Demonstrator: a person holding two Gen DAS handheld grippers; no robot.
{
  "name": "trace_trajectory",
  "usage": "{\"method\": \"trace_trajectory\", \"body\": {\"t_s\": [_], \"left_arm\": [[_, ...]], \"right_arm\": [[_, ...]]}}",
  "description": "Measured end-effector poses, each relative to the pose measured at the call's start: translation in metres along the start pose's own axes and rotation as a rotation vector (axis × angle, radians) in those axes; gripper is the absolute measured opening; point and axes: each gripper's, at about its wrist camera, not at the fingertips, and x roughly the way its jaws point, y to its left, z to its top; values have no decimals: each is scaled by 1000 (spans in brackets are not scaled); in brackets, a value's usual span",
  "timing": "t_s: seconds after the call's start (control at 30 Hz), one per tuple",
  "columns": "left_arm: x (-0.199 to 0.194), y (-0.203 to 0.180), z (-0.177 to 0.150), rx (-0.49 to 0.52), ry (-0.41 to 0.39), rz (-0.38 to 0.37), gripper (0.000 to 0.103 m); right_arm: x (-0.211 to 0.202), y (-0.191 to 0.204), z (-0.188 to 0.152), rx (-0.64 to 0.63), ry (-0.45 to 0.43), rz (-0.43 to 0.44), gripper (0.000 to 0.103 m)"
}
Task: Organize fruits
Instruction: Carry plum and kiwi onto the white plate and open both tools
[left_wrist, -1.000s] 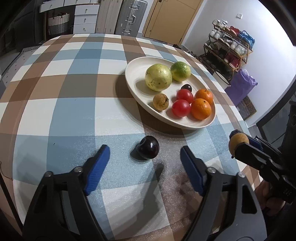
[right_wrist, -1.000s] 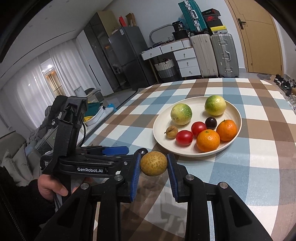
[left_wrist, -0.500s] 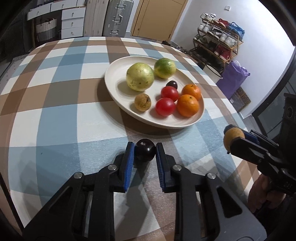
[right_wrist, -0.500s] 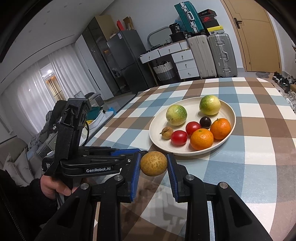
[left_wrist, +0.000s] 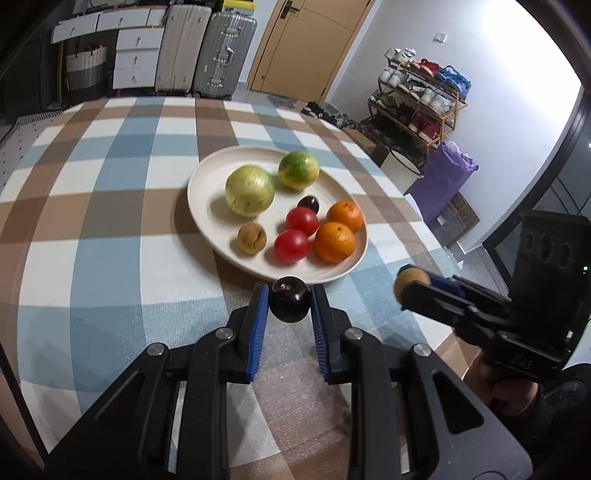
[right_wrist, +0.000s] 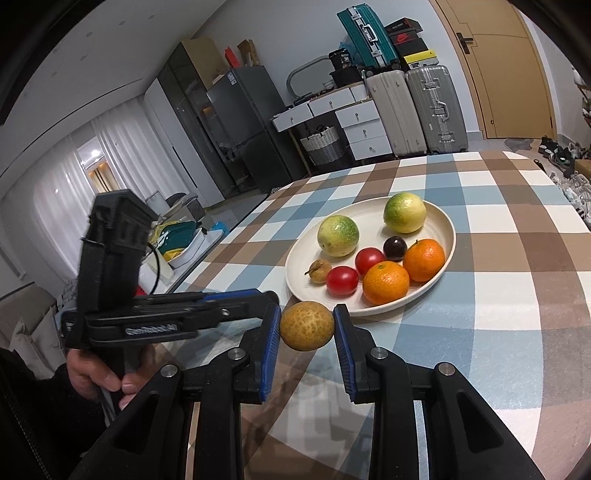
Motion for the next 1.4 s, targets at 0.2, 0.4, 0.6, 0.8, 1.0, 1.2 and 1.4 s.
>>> {"method": "trace_trajectory", "body": {"t_s": [0.2, 0.4, 0.6, 0.8, 1.0, 1.2, 1.4], "left_arm": [[-15, -20, 12, 48, -30, 10, 21], [-24, -40, 28, 118, -70, 11, 21], [-19, -42, 48, 109, -82, 1, 21], [-8, -42, 72, 118, -76, -15, 21], [17, -38, 95, 131, -38, 8, 21], [51, -31, 109, 139, 14, 9, 21], [78, -28, 109, 148, 42, -7, 21]], "right_arm": [[1, -7, 5, 19, 4, -3, 29], [3, -11, 14, 18, 4, -13, 29], [6, -18, 33, 24, -8, -20, 29], [15, -27, 55, 27, 1, -29, 29], [26, -40, 75, 43, -4, -49, 29], [43, -53, 88, 57, 16, -83, 29], [58, -65, 90, 78, 33, -111, 29]]}}
